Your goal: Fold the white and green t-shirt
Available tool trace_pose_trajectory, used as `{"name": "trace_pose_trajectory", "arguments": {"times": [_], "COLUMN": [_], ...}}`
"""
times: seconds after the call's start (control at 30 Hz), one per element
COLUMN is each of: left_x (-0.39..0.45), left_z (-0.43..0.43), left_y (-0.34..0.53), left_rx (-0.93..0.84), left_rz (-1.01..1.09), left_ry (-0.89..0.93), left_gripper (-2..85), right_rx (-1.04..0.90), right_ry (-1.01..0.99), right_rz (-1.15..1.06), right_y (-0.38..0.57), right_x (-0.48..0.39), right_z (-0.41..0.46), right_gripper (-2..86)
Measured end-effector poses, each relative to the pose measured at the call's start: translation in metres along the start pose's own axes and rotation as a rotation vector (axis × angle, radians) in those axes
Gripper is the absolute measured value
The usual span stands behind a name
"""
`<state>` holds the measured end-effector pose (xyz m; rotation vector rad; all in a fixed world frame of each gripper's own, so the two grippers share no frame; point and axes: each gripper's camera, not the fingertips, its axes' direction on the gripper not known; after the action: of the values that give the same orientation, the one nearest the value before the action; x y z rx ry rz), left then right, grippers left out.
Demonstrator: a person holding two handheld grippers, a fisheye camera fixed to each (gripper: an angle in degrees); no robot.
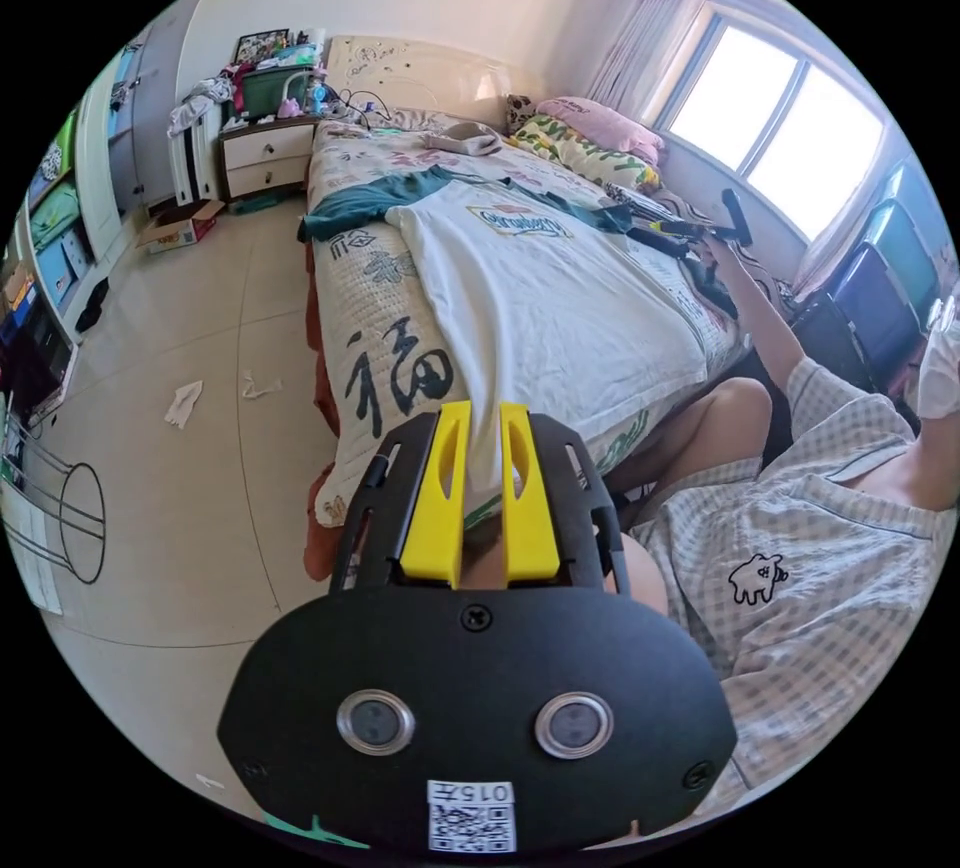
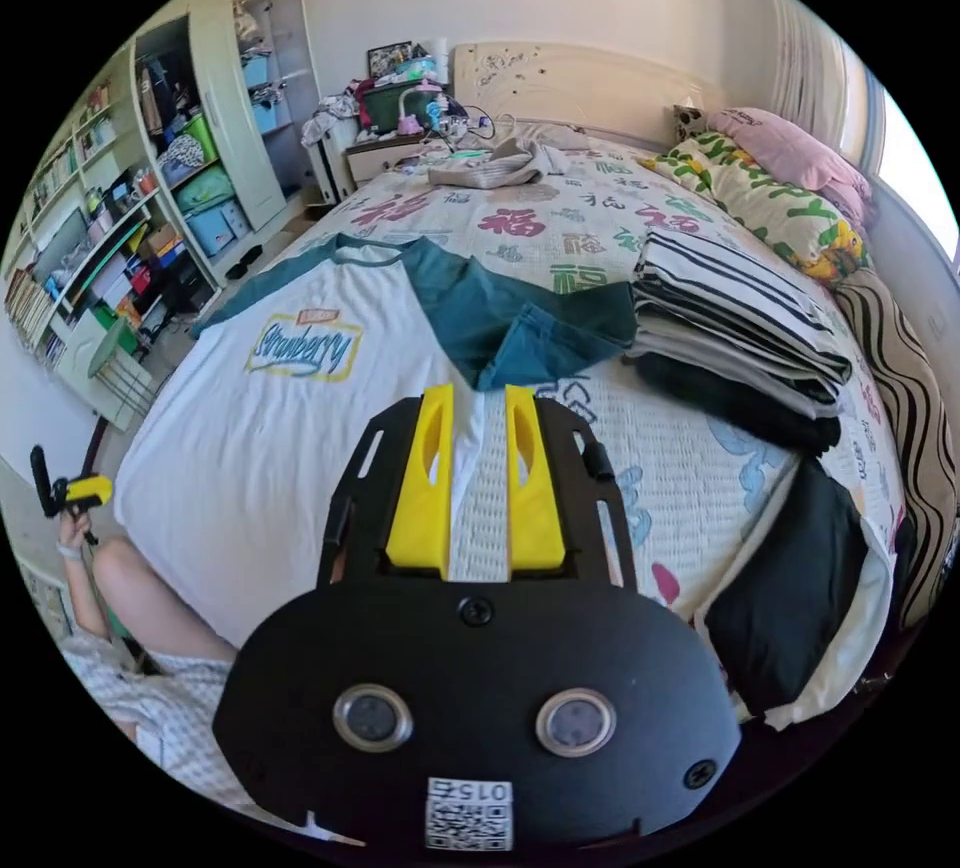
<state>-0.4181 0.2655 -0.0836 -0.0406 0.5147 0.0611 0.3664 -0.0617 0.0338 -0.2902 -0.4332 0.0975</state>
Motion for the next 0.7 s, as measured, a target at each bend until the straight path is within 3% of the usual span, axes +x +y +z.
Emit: {"name": "trace_pose_trajectory", "arguments": {"times": [0.3, 0.5, 0.7], "left_x": [-0.013, -0.022, -0.024], "left_z": [0.031, 0.041, 0.053], "left_y": [-0.01, -0.005, -0.002], "left_rx": [-0.02, 0.007, 0.026], "left_rz": [-0.028, -0.046, -0.072], "left_ry": [0.058, 0.119, 0.16], "left_gripper": [4.6, 3.8, 4.4], "right_rx": [-0.136, 0.034, -0.088], "right_ry": [0.242, 0.038, -0.06], "right_rz": [0.106, 0.204, 0.285], "right_y": [-0.055, 0.009, 0.078], "right_x": [0.031, 0.088, 0.145], "right_z": [0.066, 0.003, -0.022], "right_gripper": [5.2, 0.5, 0.5]}}
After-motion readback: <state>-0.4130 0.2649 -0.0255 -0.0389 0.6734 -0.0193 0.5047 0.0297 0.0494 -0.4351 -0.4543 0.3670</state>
